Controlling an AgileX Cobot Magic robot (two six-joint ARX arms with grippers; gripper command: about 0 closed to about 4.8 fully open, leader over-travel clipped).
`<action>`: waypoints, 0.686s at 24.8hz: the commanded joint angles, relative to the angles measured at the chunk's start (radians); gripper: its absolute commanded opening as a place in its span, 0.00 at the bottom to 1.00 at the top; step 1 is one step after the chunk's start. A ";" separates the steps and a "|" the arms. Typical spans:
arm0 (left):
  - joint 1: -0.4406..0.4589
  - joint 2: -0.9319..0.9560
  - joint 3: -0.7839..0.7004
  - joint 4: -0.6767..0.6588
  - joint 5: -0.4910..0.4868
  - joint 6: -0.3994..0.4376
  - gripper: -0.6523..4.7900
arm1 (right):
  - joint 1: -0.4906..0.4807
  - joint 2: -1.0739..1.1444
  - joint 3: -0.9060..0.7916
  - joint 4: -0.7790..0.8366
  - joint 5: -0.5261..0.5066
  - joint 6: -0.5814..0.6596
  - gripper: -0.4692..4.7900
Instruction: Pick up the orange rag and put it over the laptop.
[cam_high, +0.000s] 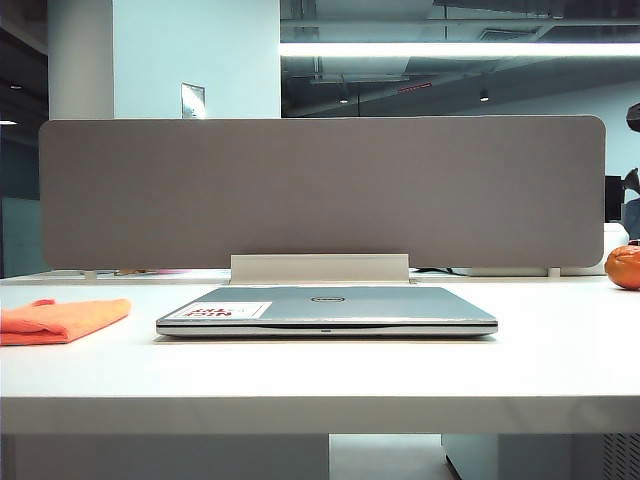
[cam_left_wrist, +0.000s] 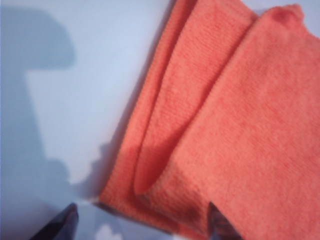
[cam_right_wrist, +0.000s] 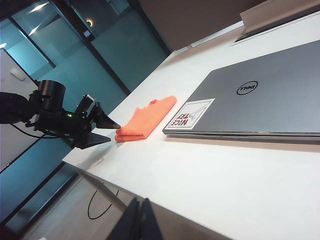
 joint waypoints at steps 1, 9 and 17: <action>0.000 0.029 0.004 0.045 -0.010 0.018 0.71 | 0.001 -0.001 -0.003 0.010 -0.005 0.000 0.08; -0.002 0.092 0.005 0.080 0.002 0.034 0.71 | 0.001 -0.001 -0.003 0.010 -0.005 0.000 0.08; -0.008 0.092 0.006 0.100 0.002 0.064 0.42 | 0.001 -0.001 -0.003 0.010 -0.005 0.000 0.08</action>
